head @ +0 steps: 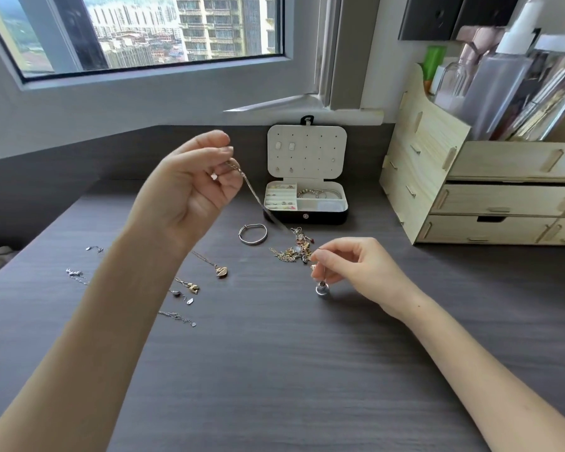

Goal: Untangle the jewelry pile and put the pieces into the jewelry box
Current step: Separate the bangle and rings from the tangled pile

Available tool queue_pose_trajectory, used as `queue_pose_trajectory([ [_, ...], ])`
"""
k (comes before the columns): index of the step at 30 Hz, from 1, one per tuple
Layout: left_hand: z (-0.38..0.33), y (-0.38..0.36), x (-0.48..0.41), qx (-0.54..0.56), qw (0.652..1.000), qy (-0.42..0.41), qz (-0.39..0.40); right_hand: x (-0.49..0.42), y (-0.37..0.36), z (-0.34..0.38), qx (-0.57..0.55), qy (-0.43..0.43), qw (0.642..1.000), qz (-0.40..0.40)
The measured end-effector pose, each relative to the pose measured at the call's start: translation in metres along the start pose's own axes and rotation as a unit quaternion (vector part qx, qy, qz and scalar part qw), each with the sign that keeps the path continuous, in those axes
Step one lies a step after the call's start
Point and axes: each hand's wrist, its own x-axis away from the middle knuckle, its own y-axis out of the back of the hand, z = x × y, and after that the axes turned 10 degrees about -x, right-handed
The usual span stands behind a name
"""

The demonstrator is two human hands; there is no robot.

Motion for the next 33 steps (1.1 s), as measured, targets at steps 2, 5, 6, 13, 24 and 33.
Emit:
queue_pose_trajectory([
  [2,0.008,0.006,-0.003,-0.034,0.999,0.009,-0.020,0.001,0.000,0.003,-0.026,0.007,1.000,-0.007],
  [5,0.028,0.014,-0.005,-0.111,0.992,0.043,-0.039,0.003,0.000,0.009,-0.067,0.011,0.998,-0.016],
  [6,0.036,0.015,-0.004,-0.137,0.988,0.058,-0.041,0.003,0.000,0.010,-0.079,0.011,0.997,-0.018],
  [13,0.076,0.019,0.003,-0.199,0.966,0.166,-0.018,0.002,0.002,0.009,-0.078,0.015,0.996,-0.039],
  [24,0.100,0.032,0.008,-0.236,0.943,0.233,-0.004,0.002,0.014,0.038,-0.244,0.095,0.963,-0.061],
  [33,0.105,0.037,0.009,-0.280,0.934,0.223,-0.016,0.005,0.018,0.070,-0.300,0.157,0.941,-0.019],
])
